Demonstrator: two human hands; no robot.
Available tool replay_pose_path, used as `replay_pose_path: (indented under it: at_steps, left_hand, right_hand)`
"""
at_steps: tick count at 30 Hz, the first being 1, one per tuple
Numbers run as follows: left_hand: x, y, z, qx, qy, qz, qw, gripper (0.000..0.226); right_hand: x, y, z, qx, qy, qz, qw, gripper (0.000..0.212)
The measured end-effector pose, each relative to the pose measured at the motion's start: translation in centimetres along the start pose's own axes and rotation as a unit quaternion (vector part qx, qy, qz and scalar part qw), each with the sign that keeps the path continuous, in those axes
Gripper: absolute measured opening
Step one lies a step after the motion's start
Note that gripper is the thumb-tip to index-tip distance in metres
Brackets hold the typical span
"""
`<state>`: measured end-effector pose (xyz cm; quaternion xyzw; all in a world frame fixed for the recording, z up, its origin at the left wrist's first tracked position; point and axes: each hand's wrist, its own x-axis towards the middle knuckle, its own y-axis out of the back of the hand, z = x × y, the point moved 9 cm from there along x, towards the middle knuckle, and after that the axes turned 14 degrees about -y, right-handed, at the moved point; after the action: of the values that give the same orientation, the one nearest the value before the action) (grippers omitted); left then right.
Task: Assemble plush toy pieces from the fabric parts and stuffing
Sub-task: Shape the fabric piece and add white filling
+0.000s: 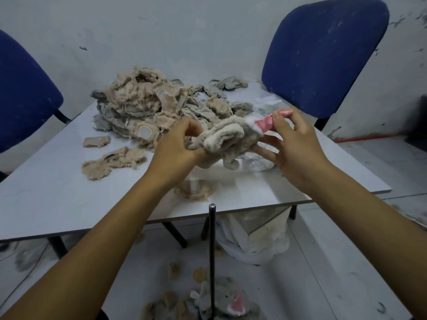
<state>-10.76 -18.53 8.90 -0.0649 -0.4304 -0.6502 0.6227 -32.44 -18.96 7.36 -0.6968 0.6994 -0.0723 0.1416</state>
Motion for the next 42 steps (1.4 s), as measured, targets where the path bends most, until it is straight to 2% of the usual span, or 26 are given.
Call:
replay_pose_path:
  at_steps: [2, 4, 7, 9, 10, 11, 12, 14, 15, 16, 18, 19, 20, 23, 25, 26, 27, 28, 29, 30, 31, 32, 33, 35, 38, 42]
  left_hand:
    - [0.2, -0.9, 0.7, -0.05, -0.004, -0.028, 0.998, 0.041]
    - [0.3, -1.4, 1.5, -0.041, -0.031, -0.031, 0.998, 0.04]
    - [1.0, 0.5, 2.6, 0.031, -0.063, 0.096, 0.993, 0.031]
    - [1.0, 1.8, 3.0, 0.018, -0.031, 0.2, 0.979, 0.022]
    - [1.0, 2.2, 3.7, 0.029, -0.041, 0.228, 0.972, 0.02]
    - [1.1, 1.9, 4.9, 0.064, -0.082, 0.215, 0.971, 0.019]
    - [1.4, 0.5, 6.3, 0.095, -0.143, 0.157, 0.972, 0.017]
    - [0.8, -3.7, 7.9, 0.074, -0.22, -0.006, 0.973, 0.022]
    - [0.5, -4.3, 7.7, 0.036, -0.199, -0.042, 0.978, 0.026]
    - [0.7, -4.0, 7.1, -0.02, -0.157, -0.031, 0.987, 0.028]
    - [1.2, -1.8, 5.5, -0.079, -0.085, 0.049, 0.992, 0.026]
    - [1.3, -0.8, 4.7, -0.082, -0.063, 0.077, 0.992, 0.018]
    - [1.5, -0.4, 4.1, -0.095, -0.042, 0.076, 0.992, 0.006]
    - [1.1, -2.1, 2.6, -0.147, 0.028, -0.013, 0.989, 0.026]
    - [0.6, -2.7, 2.0, -0.137, 0.058, -0.012, 0.989, 0.026]
    - [0.6, -2.3, 1.9, -0.126, 0.065, 0.021, 0.99, 0.022]
    - [0.5, -1.7, 1.6, -0.111, 0.075, 0.062, 0.989, 0.017]
    - [0.3, -1.1, 1.4, -0.088, 0.086, 0.101, 0.987, 0.016]
    - [0.0, -0.5, 1.2, -0.06, 0.095, 0.134, 0.985, 0.017]
    - [-0.3, -0.1, 1.1, -0.038, 0.099, 0.158, 0.982, 0.019]
    - [-0.5, 0.1, 1.0, -0.03, 0.103, 0.173, 0.979, 0.02]
    - [-0.7, 0.1, 0.9, -0.04, 0.11, 0.178, 0.977, 0.021]
    - [-0.8, -0.2, 0.8, -0.069, 0.117, 0.174, 0.975, 0.021]
    - [-1.1, -1.2, 0.8, -0.14, 0.127, 0.155, 0.97, 0.02]
    - [-2.2, -2.2, 1.2, -0.21, 0.123, 0.145, 0.959, 0.014]
    - [-2.9, -2.0, 1.2, -0.283, 0.126, 0.154, 0.938, 0.01]
  right_hand:
    - [0.3, -0.7, 0.2, 0.046, -0.014, -0.019, 0.999, 0.013]
    - [0.4, -1.3, 0.3, 0.116, -0.027, -0.027, 0.993, 0.01]
    - [0.3, -1.9, -0.5, 0.184, 0.009, -0.044, 0.982, 0.019]
    - [0.0, -2.1, -1.1, 0.111, 0.045, -0.03, 0.992, 0.04]
    - [-0.2, -2.6, -1.0, 0.048, 0.045, -0.026, 0.998, 0.051]
    - [-0.3, -3.4, -0.6, -0.005, 0.032, -0.036, 0.999, 0.06]
    - [-0.3, -4.3, -0.2, -0.033, 0.016, -0.063, 0.997, 0.066]
    - [-0.6, -5.5, 0.2, -0.011, 0.014, -0.105, 0.994, 0.064]
    - [-0.6, -5.3, 0.2, 0.012, 0.015, -0.093, 0.995, 0.059]
    - [-0.5, -4.6, 0.1, 0.025, 0.012, -0.062, 0.998, 0.052]
    - [-0.2, -3.1, 0.4, 0.021, -0.005, -0.017, 1.0, 0.038]
    - [-0.1, -2.8, 0.6, 0.021, -0.015, -0.022, 0.999, 0.037]
    - [0.0, -3.0, 0.6, 0.026, -0.024, -0.046, 0.998, 0.042]
    - [-0.4, -5.0, 1.1, 0.02, -0.056, -0.143, 0.988, 0.068]
    - [-0.8, -6.0, 1.4, -0.008, -0.069, -0.175, 0.982, 0.067]
    - [-0.9, -6.2, 1.4, -0.032, -0.066, -0.161, 0.984, 0.063]
    - [-0.8, -5.7, 1.1, -0.077, -0.043, -0.113, 0.99, 0.059]
    - [-0.8, -4.7, 0.4, -0.147, 0.008, -0.031, 0.989, 0.054]
    - [-1.4, -3.3, -1.2, -0.229, 0.097, 0.083, 0.965, 0.05]
    - [-3.1, -2.7, -3.0, -0.287, 0.214, 0.182, 0.916, 0.042]
    - [-5.1, -3.1, -4.3, -0.318, 0.319, 0.229, 0.863, 0.03]
    - [-6.4, -3.9, -4.6, -0.344, 0.383, 0.222, 0.828, 0.017]
    - [-6.9, -4.9, -4.1, -0.372, 0.405, 0.191, 0.813, 0.009]
    - [-5.8, -5.7, -2.2, -0.414, 0.342, 0.142, 0.832, 0.013]
    - [-3.9, -4.2, -0.2, -0.439, 0.226, 0.16, 0.854, 0.033]
    - [-4.2, -3.5, -0.4, -0.424, 0.228, 0.16, 0.862, 0.038]
